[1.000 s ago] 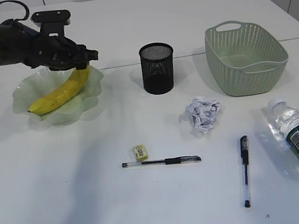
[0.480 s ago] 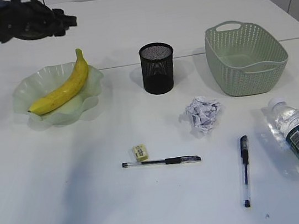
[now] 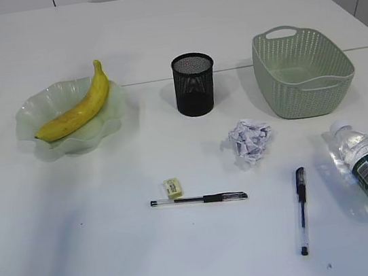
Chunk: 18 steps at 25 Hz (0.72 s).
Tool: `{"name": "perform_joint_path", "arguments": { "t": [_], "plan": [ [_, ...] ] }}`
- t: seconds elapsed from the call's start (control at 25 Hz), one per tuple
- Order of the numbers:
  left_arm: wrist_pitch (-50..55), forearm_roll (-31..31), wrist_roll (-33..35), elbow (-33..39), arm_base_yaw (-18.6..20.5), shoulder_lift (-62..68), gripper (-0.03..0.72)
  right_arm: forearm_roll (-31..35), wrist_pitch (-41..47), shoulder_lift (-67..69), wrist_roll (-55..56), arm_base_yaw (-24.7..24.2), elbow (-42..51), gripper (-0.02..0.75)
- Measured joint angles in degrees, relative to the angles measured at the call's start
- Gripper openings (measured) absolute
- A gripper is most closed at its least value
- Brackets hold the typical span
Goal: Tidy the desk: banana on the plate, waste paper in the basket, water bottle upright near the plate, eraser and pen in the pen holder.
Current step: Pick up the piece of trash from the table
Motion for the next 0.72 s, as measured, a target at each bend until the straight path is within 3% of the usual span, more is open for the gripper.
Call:
{"name": "perform_joint_path", "arguments": {
  "t": [0.32,0.72],
  "plan": [
    [4.2,0.2,0.0,0.0,8.6,-3.2,0.357,7.8,-1.5,6.2,0.0,0.0,0.0,0.305],
    [5.0,0.2,0.0,0.0,10.2,-3.5,0.356,15.1,-13.1,15.7,-4.1,0.0,0.0,0.305]
  ]
}}
